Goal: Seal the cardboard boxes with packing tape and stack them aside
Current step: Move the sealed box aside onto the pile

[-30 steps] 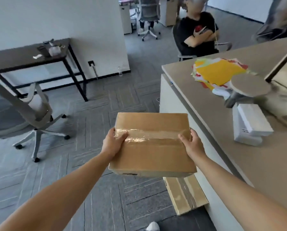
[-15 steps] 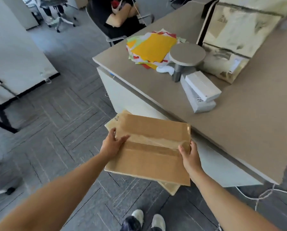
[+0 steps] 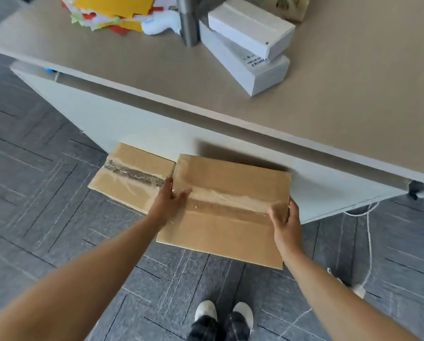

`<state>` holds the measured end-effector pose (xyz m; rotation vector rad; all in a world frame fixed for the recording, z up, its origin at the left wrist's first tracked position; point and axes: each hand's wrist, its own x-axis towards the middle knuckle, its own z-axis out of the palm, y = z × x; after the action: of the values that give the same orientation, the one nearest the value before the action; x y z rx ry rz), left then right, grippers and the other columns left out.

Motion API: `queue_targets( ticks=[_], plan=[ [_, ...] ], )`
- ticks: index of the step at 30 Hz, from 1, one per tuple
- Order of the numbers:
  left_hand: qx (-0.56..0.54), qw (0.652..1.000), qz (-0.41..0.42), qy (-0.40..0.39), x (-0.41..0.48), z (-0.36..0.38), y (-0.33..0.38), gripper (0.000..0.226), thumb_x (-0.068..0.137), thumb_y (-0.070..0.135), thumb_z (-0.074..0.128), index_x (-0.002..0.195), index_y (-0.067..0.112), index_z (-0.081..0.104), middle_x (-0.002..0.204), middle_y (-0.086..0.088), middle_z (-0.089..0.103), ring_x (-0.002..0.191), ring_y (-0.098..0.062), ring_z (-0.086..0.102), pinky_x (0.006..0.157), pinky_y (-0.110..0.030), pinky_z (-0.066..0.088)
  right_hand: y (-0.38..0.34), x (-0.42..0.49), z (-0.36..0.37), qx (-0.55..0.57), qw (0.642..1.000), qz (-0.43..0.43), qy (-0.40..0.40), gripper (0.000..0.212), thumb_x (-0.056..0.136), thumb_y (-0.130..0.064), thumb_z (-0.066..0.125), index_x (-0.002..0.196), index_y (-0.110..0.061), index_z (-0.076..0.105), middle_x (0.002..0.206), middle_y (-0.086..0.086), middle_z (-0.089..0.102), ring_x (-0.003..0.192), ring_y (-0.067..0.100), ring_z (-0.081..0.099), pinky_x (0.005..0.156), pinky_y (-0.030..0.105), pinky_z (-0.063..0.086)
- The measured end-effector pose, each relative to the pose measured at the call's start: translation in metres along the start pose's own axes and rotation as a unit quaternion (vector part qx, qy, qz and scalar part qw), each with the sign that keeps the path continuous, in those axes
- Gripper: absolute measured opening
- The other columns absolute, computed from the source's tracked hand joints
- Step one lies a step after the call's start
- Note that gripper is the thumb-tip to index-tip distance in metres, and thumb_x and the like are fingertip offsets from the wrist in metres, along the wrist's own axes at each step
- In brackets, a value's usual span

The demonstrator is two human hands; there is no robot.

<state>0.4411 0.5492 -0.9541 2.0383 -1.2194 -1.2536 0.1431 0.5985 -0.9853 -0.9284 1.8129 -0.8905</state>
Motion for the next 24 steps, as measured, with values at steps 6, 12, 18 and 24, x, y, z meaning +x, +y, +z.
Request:
queue_targets(
  ticks=[6, 12, 18, 24],
  plan=[
    [0.024, 0.999, 0.001, -0.044, 0.067, 0.072, -0.063, 0.039, 0.096, 0.03, 0.063, 0.127, 0.021, 0.043, 0.072, 0.004, 0.058, 0.059, -0.016, 0.053, 0.045, -0.02, 0.045, 0.093, 0.033, 0.023, -0.007, 0.999, 0.012, 0.051, 0.067, 0.09, -0.051, 0.06, 0.146, -0.024, 0.036, 0.127, -0.006, 0.053, 0.112, 0.019, 0.056, 0.087, 0.035, 0.048],
    [0.019, 0.997, -0.005, -0.079, 0.123, 0.117, -0.11, 0.058, 0.089, 0.043, 0.068, 0.137, 0.023, 0.041, 0.094, 0.0, 0.065, 0.078, -0.022, 0.061, 0.076, -0.047, 0.054, 0.161, 0.068, 0.044, 0.006, 0.998, 0.01, 0.068, 0.087, 0.076, -0.069, 0.055, 0.144, -0.018, 0.039, 0.127, 0.002, 0.057, 0.112, 0.02, 0.058, 0.093, 0.043, 0.052],
    [0.036, 0.996, 0.005, -0.082, 0.149, 0.148, -0.134, 0.058, 0.093, 0.039, 0.064, 0.143, 0.02, 0.039, 0.098, 0.006, 0.065, 0.089, -0.021, 0.062, 0.091, -0.053, 0.054, 0.198, 0.093, 0.058, 0.014, 0.998, 0.033, 0.057, 0.073, 0.092, -0.044, 0.059, 0.152, -0.02, 0.026, 0.143, -0.008, 0.041, 0.126, 0.01, 0.043, 0.099, 0.028, 0.04],
    [0.052, 0.996, 0.006, -0.078, 0.162, 0.156, -0.148, 0.056, 0.095, 0.034, 0.062, 0.144, 0.016, 0.039, 0.09, 0.01, 0.059, 0.083, -0.02, 0.061, 0.09, -0.051, 0.053, 0.217, 0.106, 0.075, 0.013, 0.997, 0.053, 0.056, 0.073, 0.092, -0.042, 0.059, 0.153, -0.019, 0.025, 0.148, 0.003, 0.044, 0.13, 0.019, 0.046, 0.096, 0.026, 0.044]
  ],
)
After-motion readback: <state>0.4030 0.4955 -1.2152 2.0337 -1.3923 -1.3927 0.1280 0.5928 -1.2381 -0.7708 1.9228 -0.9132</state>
